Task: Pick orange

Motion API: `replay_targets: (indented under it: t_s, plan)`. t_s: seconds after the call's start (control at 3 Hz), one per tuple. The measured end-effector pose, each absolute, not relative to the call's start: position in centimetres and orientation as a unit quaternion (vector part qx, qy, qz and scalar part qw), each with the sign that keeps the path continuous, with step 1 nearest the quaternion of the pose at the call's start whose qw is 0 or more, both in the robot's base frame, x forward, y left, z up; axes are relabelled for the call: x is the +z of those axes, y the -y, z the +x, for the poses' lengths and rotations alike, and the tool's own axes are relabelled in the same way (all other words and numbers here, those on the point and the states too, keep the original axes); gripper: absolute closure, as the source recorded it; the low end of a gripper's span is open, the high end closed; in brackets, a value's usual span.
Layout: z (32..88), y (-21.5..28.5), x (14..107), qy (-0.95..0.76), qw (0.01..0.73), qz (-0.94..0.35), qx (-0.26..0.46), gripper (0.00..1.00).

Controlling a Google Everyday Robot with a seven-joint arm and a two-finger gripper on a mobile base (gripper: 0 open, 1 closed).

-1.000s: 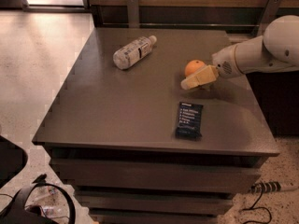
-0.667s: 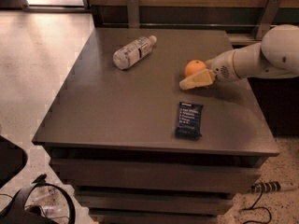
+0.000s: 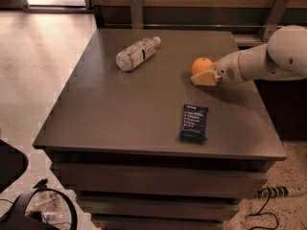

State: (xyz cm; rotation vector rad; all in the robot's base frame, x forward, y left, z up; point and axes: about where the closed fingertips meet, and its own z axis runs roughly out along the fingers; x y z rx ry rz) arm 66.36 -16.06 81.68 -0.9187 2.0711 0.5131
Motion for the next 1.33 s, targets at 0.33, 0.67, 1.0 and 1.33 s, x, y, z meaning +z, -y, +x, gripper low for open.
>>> replay_targets:
  t_s: [0.33, 0.67, 1.0, 1.33]
  plan:
    - [66.4, 15.8, 81.5, -0.818, 0.397, -0.364, 0.204, 0.87]
    - [66.4, 15.7, 81.5, -0.817, 0.396, -0.365, 0.205, 1.00]
    - [66.5, 15.5, 82.2, -0.813, 0.397, -0.369, 0.212, 1.00]
    - [66.4, 15.5, 84.6, -0.802, 0.411, -0.377, 0.213, 1.00]
